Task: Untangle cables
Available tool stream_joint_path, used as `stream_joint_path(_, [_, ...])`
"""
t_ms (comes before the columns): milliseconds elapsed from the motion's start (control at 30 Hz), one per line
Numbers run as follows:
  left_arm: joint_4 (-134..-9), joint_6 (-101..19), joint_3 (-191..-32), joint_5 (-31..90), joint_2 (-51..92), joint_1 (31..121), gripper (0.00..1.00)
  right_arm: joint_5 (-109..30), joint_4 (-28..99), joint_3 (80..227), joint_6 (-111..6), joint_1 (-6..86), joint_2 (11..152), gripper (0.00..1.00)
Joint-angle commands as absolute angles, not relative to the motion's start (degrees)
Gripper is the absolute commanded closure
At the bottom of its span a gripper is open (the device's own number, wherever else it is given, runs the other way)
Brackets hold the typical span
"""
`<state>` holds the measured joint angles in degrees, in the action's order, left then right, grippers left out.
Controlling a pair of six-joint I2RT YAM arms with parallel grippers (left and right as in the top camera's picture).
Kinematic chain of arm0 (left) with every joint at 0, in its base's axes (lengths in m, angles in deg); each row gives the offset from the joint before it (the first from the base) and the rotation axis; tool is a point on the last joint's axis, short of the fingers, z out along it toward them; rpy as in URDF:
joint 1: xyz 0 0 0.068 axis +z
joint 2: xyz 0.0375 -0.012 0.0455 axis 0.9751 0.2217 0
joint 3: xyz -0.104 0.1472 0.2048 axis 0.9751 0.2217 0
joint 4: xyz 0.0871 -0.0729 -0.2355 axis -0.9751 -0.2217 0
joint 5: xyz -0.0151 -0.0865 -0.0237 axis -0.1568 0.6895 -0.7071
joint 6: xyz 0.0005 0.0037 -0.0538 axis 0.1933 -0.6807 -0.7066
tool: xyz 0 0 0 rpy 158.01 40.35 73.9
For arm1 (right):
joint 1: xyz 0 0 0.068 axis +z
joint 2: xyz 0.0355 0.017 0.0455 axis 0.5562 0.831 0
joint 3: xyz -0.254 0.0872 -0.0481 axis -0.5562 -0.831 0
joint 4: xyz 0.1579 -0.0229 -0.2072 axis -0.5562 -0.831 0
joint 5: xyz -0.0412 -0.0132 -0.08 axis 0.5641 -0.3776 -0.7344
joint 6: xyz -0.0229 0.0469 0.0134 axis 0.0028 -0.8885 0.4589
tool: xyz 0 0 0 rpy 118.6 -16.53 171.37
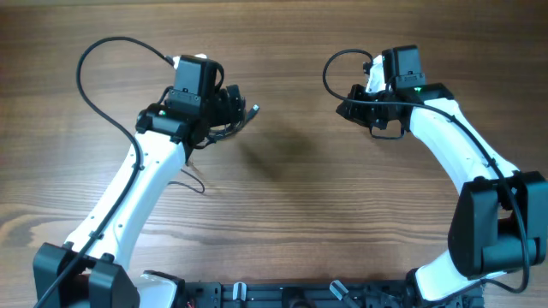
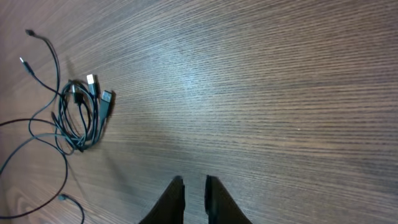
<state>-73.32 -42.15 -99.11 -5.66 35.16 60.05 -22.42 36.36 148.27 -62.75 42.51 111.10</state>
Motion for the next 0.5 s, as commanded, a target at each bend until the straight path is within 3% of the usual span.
stream_joint_path(0, [-71.4,-44.9,-99.3,-6.3,39.0,58.2,0.61,-22.2,36.6,148.4,-62.7,42.8,110.7,0.86])
stream_joint_path(33, [-70.5,-45.8,-99.3,-6.3,40.8,58.2,0.75,-22.2,36.6,148.4,-62.7,42.9,110.7,0.86])
stream_joint_path(333, [-66.6,-46.6,-99.3,-6.3,52.8,58.2,0.45,-22.2,36.6,148.4,-62.7,42.8,110.7,0.86])
stream_joint_path(433, [-66.2,-48.1,-99.3,-6.3,55.6,58.2,0.45,-22.2,36.6,148.4,-62.7,42.8,110.7,0.85])
stream_joint_path(467, [-66.2,-48.5,-99.3,-6.3,56.4,58.2,0.54,-22.2,36.6,148.4,-62.7,42.8,110.7,0.85])
